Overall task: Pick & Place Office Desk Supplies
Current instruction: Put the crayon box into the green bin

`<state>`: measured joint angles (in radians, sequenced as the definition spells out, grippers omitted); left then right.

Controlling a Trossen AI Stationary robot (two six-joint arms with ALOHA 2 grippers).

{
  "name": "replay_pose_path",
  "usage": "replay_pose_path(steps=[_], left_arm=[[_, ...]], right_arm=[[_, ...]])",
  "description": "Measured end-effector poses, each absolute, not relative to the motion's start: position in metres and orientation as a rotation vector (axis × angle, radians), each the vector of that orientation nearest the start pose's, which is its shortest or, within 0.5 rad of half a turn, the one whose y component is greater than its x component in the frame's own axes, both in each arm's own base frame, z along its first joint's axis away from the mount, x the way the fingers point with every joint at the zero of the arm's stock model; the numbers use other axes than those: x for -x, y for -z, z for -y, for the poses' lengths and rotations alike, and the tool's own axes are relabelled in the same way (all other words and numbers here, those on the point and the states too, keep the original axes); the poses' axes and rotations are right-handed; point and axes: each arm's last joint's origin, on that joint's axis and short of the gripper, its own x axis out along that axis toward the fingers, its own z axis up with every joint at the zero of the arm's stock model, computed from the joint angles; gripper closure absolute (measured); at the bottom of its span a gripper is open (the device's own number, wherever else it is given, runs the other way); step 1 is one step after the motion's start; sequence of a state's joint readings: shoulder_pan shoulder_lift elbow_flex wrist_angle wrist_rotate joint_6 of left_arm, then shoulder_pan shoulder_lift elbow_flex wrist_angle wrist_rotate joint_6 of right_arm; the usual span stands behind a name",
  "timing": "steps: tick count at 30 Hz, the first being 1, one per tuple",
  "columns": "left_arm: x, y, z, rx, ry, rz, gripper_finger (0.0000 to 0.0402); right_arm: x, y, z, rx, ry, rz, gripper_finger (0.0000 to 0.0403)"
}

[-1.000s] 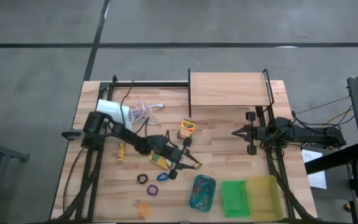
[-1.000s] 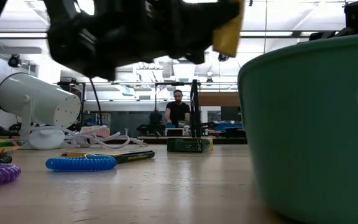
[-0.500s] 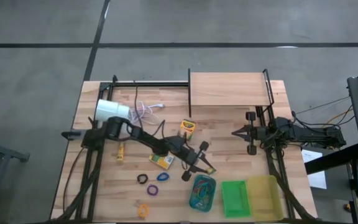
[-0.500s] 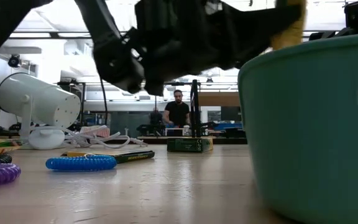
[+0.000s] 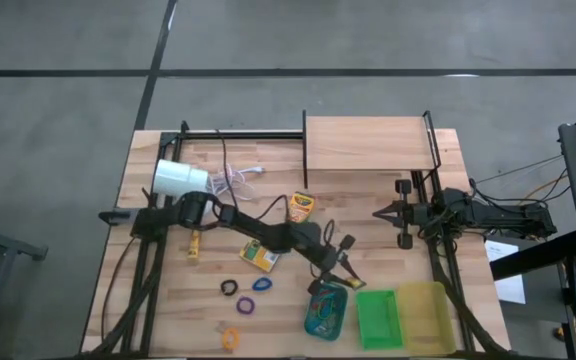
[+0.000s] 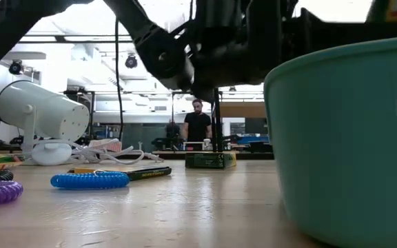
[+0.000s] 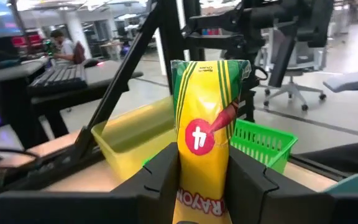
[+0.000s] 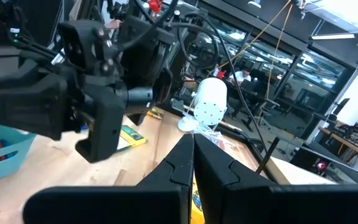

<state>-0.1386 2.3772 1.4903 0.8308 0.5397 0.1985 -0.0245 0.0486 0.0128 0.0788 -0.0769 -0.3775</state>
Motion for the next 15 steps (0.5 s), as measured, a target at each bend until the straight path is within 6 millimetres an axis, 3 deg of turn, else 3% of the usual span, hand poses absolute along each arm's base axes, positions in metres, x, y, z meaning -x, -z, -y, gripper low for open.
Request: replay_pose_path(steps=[15], left_arm=[[-0.5,-0.136,0.105,-0.315,0.737,0.048,0.0291]], right_arm=[[-0.1,-0.172,0.0,0.379,-0.044,0.052,0.0394]])
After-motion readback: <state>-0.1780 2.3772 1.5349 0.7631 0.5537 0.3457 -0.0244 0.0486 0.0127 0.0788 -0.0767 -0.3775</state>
